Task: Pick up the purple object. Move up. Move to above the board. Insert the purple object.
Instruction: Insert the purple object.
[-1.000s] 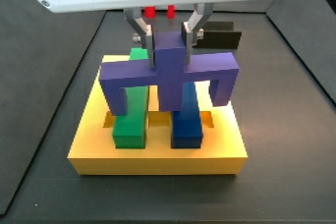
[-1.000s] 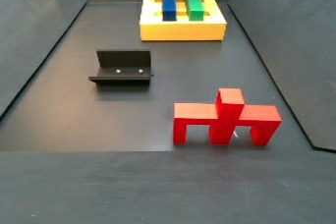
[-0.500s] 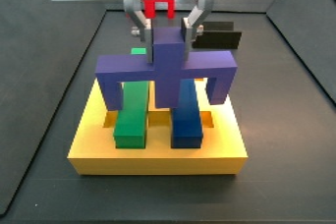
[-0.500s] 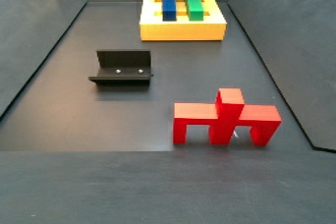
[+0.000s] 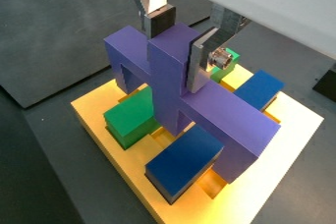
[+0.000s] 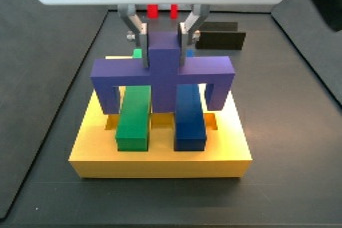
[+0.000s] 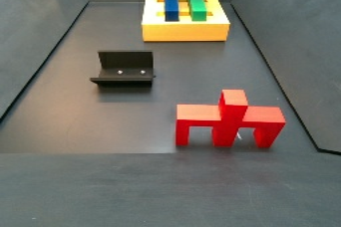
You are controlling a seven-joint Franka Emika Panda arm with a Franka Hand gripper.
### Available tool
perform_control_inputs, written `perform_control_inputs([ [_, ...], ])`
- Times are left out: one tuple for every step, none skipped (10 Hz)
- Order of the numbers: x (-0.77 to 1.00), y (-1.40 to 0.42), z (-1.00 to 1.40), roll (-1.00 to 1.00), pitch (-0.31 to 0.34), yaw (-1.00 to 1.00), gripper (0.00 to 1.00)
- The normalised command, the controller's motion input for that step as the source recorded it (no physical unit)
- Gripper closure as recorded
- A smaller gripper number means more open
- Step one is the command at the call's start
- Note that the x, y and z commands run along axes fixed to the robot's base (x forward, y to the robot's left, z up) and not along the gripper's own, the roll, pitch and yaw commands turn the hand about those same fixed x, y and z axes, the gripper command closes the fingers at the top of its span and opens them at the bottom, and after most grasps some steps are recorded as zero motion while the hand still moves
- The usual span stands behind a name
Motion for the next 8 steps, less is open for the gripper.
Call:
perform_control_inputs([
  [-0.06,0.00,-0.22,-0.06,-0.084,-0.03,1.00],
  [0.00,0.00,-0.12,-0.05,-0.037,0.00,1.00],
  [0.09,0.00,-0.13,-0.02,-0.013,0.00,1.00],
  [0.05,0.00,-0.20,-0.02,-0.023,0.00,1.00],
  [0.09,0.00,-0.25,-0.04,-0.043,0.00,1.00],
  [0.13,0.00,-0.32,-0.03,-0.034,0.00,1.00],
  [0.07,0.00,-0.30,-0.03,-0.026,0.00,1.00],
  [0.04,0.00,-0.20,-0.16,-0.034,0.00,1.00],
])
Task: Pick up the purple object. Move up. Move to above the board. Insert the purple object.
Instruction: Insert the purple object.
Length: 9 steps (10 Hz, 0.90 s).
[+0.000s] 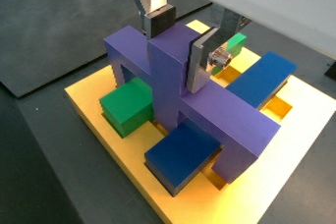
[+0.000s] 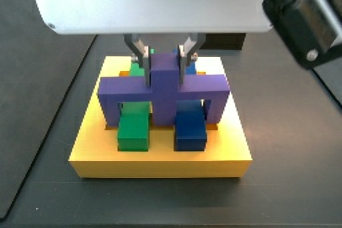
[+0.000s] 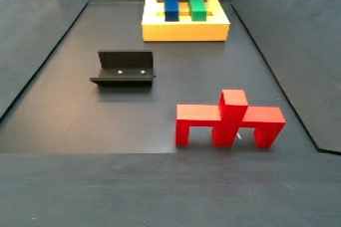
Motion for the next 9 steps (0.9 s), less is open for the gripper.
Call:
perform_control_inputs([
  [0.00,0.00,-0.09,-0.20,-0.010,-0.08,1.00],
  [0.00,0.00,-0.09,-0.15,-0.013,-0.16,1.00],
  [0.00,0.00,-0.17,-0.07,-0.003,-0.19,1.00],
  [0.00,0.00,-0.18,-0.06,0.000,-0.24,1.00],
  [-0.01,0.00,-0.13,-0.10,0.000,-0.24,1.00],
  [0.00,-0.04,-0.06,-0.14,-0.003,-0.13,1.00],
  [-0.01,-0.12,-0.05,-0.13,0.000,0.00,1.00],
  [0.00,-0.09,-0.05,-0.09,-0.001,0.00,1.00],
  [0.00,-0.01,-0.08,-0.10,-0.010,0.00,1.00],
])
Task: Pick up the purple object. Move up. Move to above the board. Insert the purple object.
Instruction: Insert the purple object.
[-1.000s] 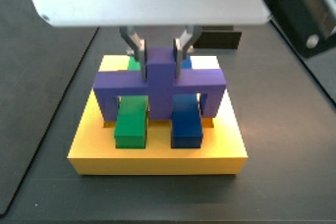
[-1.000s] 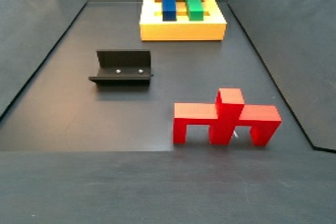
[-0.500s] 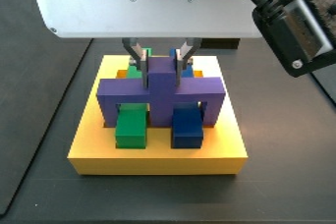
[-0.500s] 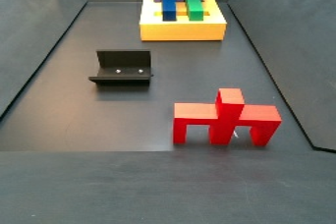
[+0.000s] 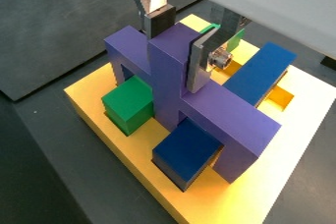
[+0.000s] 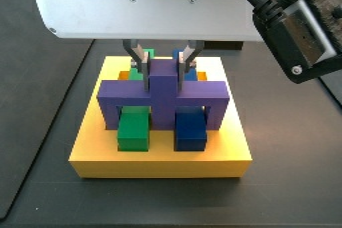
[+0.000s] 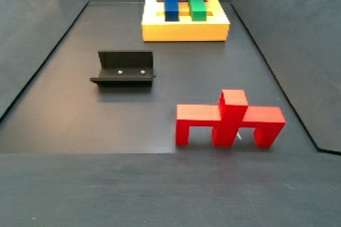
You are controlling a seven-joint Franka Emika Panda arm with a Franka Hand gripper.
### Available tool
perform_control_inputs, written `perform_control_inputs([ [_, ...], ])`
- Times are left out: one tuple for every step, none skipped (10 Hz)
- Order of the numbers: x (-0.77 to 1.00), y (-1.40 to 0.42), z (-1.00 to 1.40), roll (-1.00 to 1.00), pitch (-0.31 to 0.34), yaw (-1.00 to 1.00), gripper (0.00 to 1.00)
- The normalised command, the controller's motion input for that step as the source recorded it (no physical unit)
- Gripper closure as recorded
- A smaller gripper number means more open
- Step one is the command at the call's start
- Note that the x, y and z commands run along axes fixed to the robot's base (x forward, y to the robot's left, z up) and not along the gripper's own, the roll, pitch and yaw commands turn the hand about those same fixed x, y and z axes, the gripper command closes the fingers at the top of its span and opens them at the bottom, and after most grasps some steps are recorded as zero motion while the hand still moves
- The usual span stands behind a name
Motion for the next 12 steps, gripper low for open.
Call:
perform_control_inputs([
  [0.00,0.00,-0.13,-0.08,-0.024,0.00,1.00],
  [0.00,0.04,-0.23,0.00,-0.023,0.00,1.00],
  [-0.15,0.19,-0.23,0.00,-0.009,-0.01,1.00],
  [-0.26,0.10,0.00,-0.02,0.000,0.00,1.00],
  [-0.25,0.02,0.00,0.00,0.000,0.00,1.00],
  [0.00,0.00,-0.10,0.01,0.000,0.00,1.00],
  [0.19,-0.06,-0.37,0.00,0.000,0.00,1.00],
  [0.13,0.00,-0.78,-0.06,-0.073,0.00,1.00],
  [0.04,0.00,-0.91,-0.05,-0.129,0.00,1.00],
  [0.00,0.00,-0.97,-0.01,-0.140,0.00,1.00],
  [0.00,0.00,-0.76,0.00,-0.099,0.00,1.00],
  [0.00,0.00,0.00,0.00,0.000,0.00,1.00],
])
